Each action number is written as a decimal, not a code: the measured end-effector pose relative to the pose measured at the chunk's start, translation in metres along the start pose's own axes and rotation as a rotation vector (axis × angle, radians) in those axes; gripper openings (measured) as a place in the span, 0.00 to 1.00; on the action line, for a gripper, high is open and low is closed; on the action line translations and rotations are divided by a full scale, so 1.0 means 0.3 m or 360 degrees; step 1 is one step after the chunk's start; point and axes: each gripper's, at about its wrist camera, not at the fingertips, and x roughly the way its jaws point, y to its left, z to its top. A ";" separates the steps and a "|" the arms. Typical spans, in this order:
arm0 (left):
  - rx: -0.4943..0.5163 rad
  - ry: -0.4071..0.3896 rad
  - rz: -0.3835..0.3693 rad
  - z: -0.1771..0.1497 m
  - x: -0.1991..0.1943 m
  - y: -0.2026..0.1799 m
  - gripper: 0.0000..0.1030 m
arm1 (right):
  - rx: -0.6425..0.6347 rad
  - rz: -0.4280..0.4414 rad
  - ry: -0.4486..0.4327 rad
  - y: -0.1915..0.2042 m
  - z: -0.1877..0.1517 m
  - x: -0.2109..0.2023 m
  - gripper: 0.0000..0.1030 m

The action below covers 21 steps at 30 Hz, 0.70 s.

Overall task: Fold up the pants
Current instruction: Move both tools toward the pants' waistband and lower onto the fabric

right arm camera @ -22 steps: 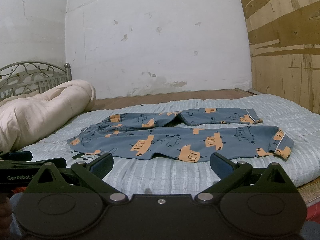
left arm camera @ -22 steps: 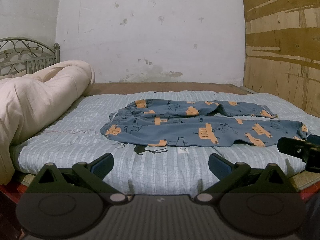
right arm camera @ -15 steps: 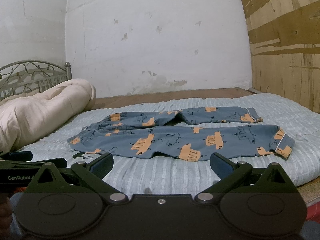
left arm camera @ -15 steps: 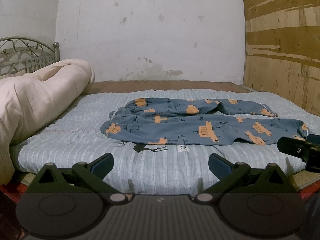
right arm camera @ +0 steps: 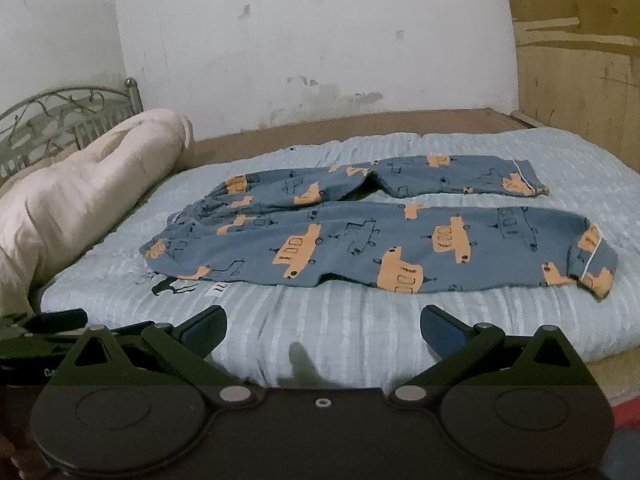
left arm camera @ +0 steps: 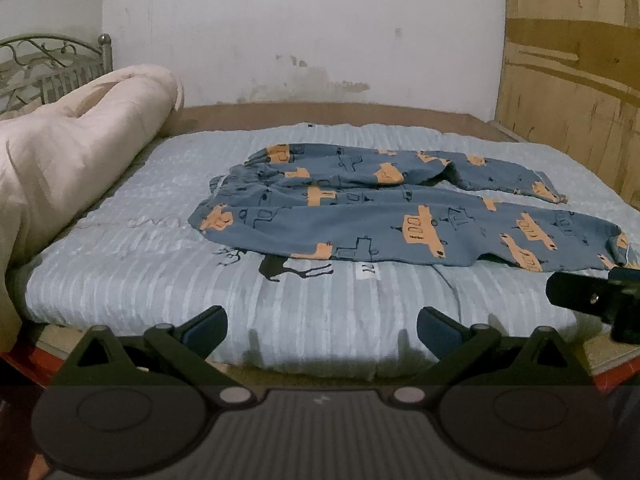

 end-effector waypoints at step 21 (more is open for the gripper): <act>0.0122 0.0032 0.0085 0.220 0.096 -0.036 0.99 | -0.0024 -0.0051 -0.0014 -0.048 0.112 0.068 0.99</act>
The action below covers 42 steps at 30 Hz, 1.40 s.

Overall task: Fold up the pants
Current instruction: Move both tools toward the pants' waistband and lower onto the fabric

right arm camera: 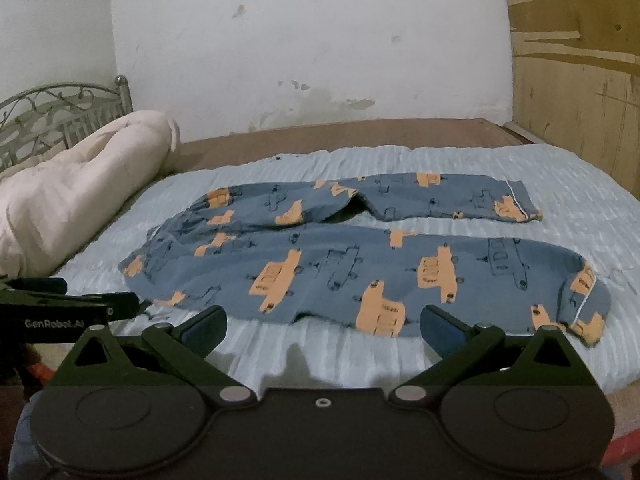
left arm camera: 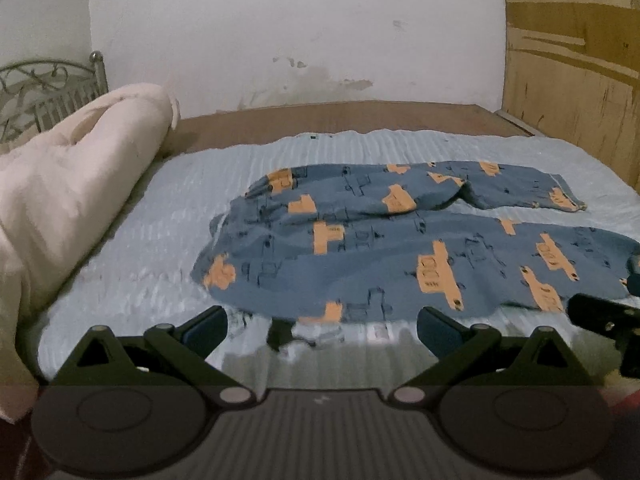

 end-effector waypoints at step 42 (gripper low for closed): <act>0.0329 0.0045 0.0046 0.615 0.970 0.292 1.00 | -0.0589 0.0363 0.0145 -0.266 0.666 1.100 0.99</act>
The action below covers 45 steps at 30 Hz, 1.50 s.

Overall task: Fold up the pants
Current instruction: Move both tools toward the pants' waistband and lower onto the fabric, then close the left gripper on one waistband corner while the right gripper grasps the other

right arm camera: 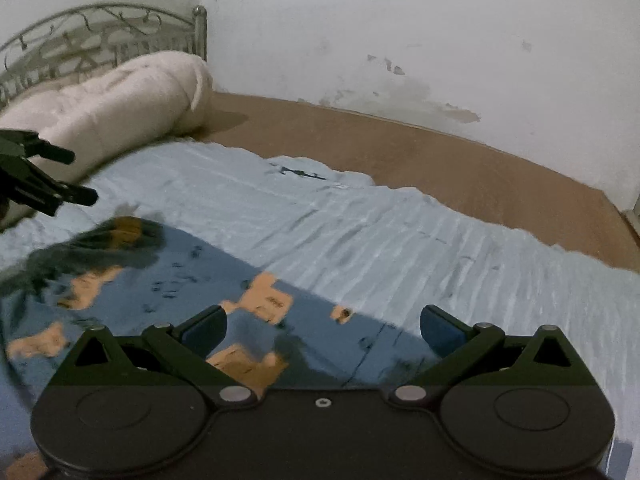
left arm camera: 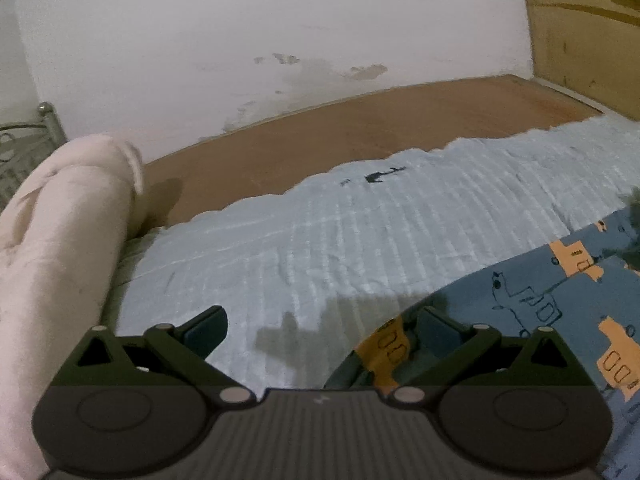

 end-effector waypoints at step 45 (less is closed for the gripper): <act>-0.0041 0.0068 -0.0338 -0.017 0.148 -0.046 0.02 | -0.0368 0.0099 0.0112 0.063 0.027 0.234 0.00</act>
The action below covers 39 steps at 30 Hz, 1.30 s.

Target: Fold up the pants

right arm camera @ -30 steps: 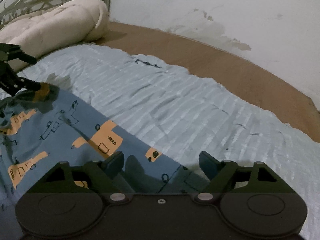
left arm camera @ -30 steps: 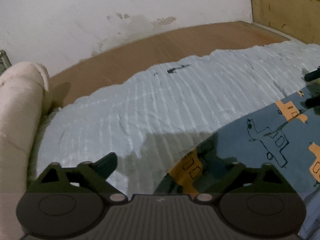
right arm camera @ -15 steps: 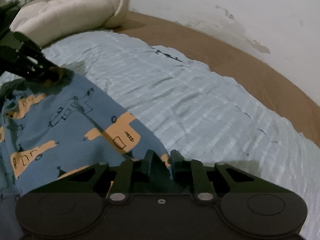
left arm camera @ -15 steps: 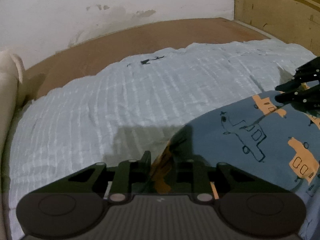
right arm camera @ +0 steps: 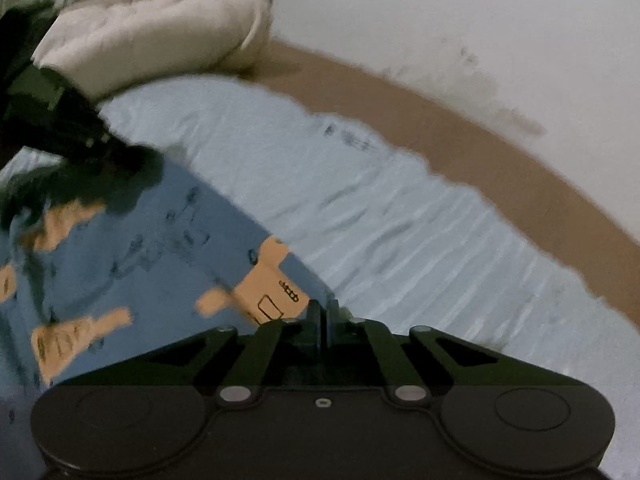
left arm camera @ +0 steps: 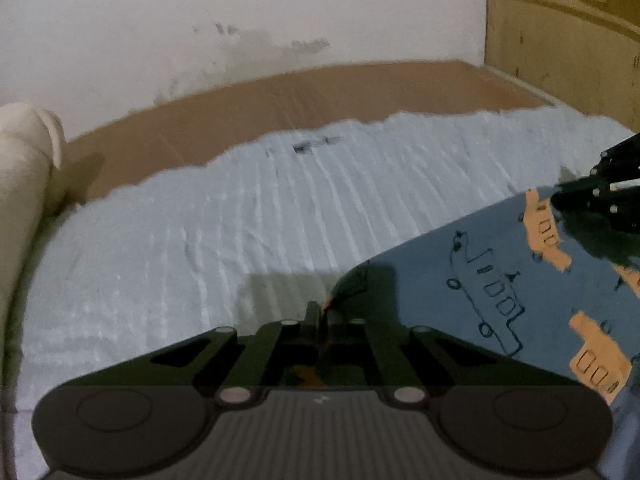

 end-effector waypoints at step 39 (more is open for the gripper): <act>0.0133 -0.0466 -0.0033 -0.312 -0.643 -0.113 0.01 | -0.0479 -0.0459 -0.0485 0.500 -0.181 -0.658 0.00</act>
